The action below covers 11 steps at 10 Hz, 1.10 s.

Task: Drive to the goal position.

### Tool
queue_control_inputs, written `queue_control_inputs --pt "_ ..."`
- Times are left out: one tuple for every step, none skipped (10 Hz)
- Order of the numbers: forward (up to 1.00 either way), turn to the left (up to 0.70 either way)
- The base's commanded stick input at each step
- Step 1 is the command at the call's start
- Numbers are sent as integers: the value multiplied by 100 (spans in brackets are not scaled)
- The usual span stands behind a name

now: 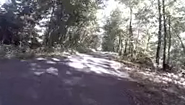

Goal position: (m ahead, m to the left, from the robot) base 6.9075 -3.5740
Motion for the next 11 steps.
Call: queue_control_inputs --pt "45 0" --pt "45 0" --pt "45 0" --pt "45 0" --pt "45 0" --pt "45 0" --pt "45 0" --pt "45 0" --pt "45 0" --pt "45 0" --pt "45 0"
